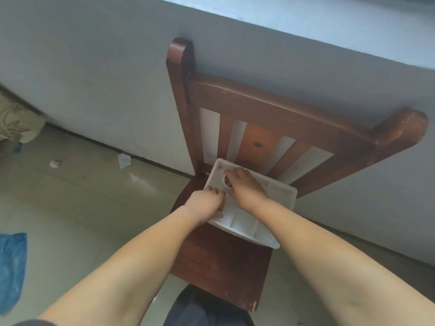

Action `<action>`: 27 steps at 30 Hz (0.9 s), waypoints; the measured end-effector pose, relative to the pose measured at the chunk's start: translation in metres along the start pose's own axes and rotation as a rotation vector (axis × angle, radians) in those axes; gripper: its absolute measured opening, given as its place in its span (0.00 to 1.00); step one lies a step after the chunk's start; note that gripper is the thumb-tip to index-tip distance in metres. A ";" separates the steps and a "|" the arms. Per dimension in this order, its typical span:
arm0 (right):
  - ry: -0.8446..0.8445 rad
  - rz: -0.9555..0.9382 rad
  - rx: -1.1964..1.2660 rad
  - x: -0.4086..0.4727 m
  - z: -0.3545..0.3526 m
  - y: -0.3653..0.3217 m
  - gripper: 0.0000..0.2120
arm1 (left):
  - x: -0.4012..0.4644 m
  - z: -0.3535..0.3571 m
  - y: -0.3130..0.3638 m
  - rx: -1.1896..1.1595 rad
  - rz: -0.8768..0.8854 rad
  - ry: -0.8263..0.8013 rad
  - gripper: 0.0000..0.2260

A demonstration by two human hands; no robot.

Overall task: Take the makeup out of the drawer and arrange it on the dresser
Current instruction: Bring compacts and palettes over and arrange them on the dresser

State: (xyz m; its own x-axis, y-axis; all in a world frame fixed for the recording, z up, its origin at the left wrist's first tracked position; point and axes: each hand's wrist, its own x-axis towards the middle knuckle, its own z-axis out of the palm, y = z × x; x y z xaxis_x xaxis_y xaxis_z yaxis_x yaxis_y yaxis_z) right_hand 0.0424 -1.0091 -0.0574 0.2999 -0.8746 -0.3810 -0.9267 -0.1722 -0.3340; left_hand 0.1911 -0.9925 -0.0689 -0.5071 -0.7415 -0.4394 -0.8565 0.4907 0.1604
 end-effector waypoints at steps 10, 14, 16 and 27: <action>0.131 -0.083 0.030 -0.041 -0.019 -0.036 0.22 | -0.081 -0.021 -0.011 -1.061 -0.488 0.215 0.20; 0.095 -0.193 0.000 -0.054 -0.019 -0.083 0.22 | -0.148 -0.011 -0.030 -1.261 -0.614 0.277 0.06; 0.062 -0.261 -0.018 -0.060 -0.015 -0.113 0.23 | -0.186 0.001 -0.040 -1.385 -0.665 0.335 0.08; -0.151 -0.775 -0.232 -0.129 0.081 -0.344 0.23 | -0.449 0.101 -0.051 -1.870 -0.976 0.843 0.04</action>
State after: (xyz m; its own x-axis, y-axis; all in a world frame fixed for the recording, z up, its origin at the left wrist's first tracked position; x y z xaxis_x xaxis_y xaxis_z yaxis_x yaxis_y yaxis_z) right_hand 0.3411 -0.8002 0.0366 0.8859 -0.4012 -0.2330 -0.4623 -0.8061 -0.3695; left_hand 0.4722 -0.6384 0.0310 0.5019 -0.6200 -0.6031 0.3600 -0.4843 0.7974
